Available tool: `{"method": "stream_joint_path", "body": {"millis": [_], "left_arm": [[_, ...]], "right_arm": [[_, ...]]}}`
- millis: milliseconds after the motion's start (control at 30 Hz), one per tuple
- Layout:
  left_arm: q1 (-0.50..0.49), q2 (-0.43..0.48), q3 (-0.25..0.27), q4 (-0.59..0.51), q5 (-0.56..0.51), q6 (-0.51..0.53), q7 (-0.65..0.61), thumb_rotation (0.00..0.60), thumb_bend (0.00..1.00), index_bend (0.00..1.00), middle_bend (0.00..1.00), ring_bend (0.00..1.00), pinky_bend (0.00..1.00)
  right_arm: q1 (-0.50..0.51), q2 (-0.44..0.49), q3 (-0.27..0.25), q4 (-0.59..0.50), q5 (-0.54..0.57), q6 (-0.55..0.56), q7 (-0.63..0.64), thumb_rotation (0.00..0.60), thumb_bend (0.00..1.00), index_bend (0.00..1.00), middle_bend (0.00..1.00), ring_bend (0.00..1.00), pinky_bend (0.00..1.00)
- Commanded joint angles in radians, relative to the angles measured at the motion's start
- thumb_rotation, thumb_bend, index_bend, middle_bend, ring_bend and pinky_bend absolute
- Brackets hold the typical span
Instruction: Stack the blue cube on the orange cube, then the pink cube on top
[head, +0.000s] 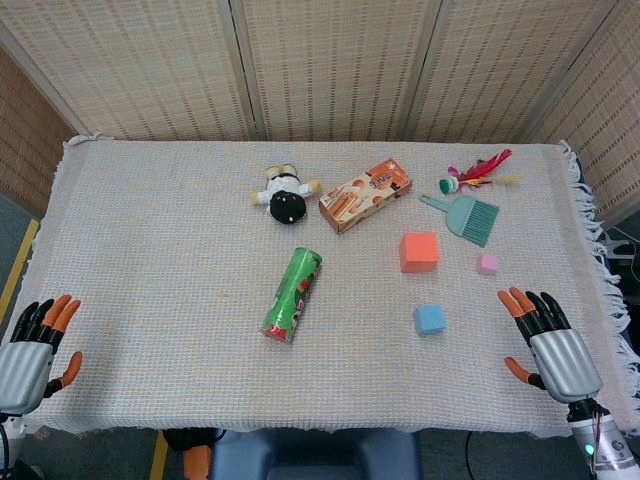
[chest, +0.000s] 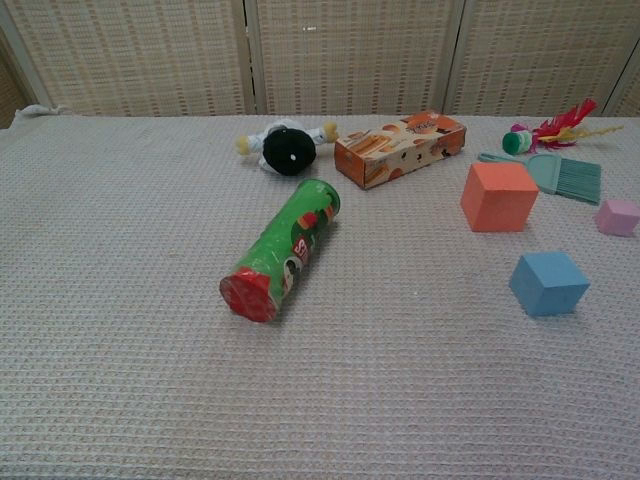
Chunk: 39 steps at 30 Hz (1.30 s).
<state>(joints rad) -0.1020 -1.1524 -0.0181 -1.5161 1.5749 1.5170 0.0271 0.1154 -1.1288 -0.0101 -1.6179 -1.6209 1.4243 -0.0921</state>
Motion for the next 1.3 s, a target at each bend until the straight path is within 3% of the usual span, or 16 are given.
{"method": "stream_joint_path", "body": {"millis": [33,167,333,567,700,1000,1300], "left_arm": [[0.001,0.002,0.002,-0.005,0.0,0.0,0.004,0.6,0.44,0.0,0.0,0.0,0.0],[-0.007,0.003,0.001,-0.009,-0.002,-0.015,-0.002,0.6,0.44,0.0,0.0,0.0,0.0],[-0.017,0.004,-0.006,-0.01,-0.012,-0.03,-0.014,0.6,0.44,0.0,0.0,0.0,0.01],[-0.031,0.002,0.0,-0.009,-0.007,-0.054,-0.021,0.6,0.44,0.0,0.0,0.0,0.01],[-0.033,0.006,0.0,-0.009,-0.015,-0.062,-0.032,0.6,0.44,0.0,0.0,0.0,0.01],[-0.034,0.015,-0.001,-0.007,-0.035,-0.076,-0.049,0.6,0.44,0.0,0.0,0.0,0.01],[-0.036,0.015,0.0,-0.003,-0.04,-0.083,-0.056,0.6,0.44,0.0,0.0,0.0,0.02]], "right_arm": [[0.003,0.0,-0.001,-0.005,0.004,-0.006,-0.006,0.6,0.14,0.0,0.0,0.0,0.0],[0.009,-0.013,-0.006,-0.003,0.005,-0.025,-0.028,0.6,0.14,0.0,0.0,0.0,0.0],[0.079,-0.054,-0.006,-0.015,0.0,-0.144,-0.096,0.6,0.14,0.0,0.0,0.0,0.0],[0.225,-0.137,0.059,-0.041,0.091,-0.359,-0.252,0.6,0.14,0.0,0.0,0.0,0.0],[0.277,-0.198,0.091,-0.014,0.168,-0.427,-0.304,0.6,0.14,0.0,0.0,0.0,0.0],[0.325,-0.284,0.112,0.057,0.285,-0.467,-0.374,0.6,0.14,0.08,0.0,0.0,0.0],[0.338,-0.309,0.108,0.098,0.339,-0.459,-0.373,0.6,0.14,0.2,0.0,0.0,0.0]]}}
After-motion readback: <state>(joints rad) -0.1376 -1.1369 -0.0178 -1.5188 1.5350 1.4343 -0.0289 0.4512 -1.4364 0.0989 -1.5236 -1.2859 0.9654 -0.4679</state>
